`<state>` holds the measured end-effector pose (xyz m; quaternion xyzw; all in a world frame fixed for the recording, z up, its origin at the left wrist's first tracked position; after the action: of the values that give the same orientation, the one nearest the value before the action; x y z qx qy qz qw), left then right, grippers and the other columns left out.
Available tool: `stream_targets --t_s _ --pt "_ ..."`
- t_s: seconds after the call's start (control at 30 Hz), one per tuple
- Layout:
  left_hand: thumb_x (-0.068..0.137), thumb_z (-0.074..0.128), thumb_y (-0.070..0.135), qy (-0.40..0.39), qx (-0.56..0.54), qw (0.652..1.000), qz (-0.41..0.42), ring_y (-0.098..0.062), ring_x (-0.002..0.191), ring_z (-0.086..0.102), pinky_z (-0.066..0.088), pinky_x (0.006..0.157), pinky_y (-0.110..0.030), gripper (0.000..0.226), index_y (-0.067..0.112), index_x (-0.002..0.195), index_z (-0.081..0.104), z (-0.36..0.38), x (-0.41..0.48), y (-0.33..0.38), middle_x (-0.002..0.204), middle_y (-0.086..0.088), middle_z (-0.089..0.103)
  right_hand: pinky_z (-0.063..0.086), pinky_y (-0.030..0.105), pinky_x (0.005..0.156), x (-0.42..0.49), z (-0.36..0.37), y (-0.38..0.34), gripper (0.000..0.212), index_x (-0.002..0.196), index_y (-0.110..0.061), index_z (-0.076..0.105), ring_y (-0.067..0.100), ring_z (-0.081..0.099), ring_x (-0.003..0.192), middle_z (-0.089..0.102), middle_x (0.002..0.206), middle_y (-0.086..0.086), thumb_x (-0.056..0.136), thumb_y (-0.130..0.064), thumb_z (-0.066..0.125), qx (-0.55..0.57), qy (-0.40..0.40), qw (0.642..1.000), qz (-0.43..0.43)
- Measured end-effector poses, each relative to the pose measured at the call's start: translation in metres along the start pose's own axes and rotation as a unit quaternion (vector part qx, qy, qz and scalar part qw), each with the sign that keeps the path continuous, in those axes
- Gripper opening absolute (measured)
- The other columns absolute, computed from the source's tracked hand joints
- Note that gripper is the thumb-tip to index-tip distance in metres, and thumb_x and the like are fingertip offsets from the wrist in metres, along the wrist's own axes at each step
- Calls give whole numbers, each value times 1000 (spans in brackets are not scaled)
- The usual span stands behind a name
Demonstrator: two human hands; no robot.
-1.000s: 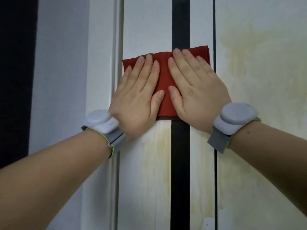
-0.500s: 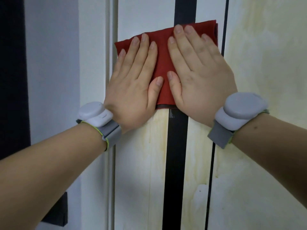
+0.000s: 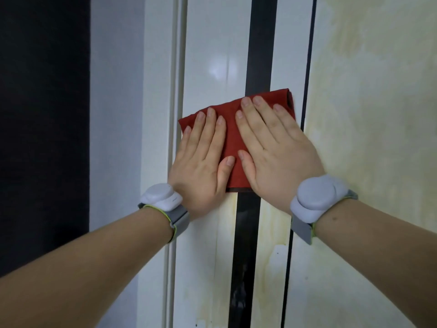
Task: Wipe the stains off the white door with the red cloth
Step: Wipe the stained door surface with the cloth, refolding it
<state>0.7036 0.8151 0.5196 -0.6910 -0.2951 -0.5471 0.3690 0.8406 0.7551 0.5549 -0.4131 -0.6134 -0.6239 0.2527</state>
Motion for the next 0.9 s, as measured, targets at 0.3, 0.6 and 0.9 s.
stream_targets --t_s 0.3,0.6,0.9 --pt "109 25 44 -23 -24 999 -19 -28 160 5 4 130 -46 66 6 162 14 4 -25 6 171 -12 8 18 49 126 -16 -1 -8 62 157 -1 25 34 18 155 20 166 20 106 -35 32 5 -26 999 -44" --pt "107 25 46 -54 -47 997 -16 -28 160 2 -1 129 -42 70 7 164 10 -7 47 -17 173 -14 5 18 50 125 49 -9 30 63 157 -1 25 35 22 154 23 165 20 107 -38 26 -24 -12 998 -51" --pt "109 31 39 6 -32 999 32 -35 159 13 5 130 -46 64 1 161 22 2 17 -16 169 -21 19 12 49 127 17 -2 3 62 159 -3 19 32 14 156 16 168 17 108 -38 20 -35 -27 999 19"
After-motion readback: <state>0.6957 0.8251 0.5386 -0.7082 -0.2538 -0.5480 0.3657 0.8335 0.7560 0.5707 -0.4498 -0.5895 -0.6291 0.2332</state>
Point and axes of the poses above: each hand's wrist, its own x-axis towards the middle knuckle, its own z-axis out of the palm, y = z × x, the point moved 5 cm from there along x, towards the middle knuckle
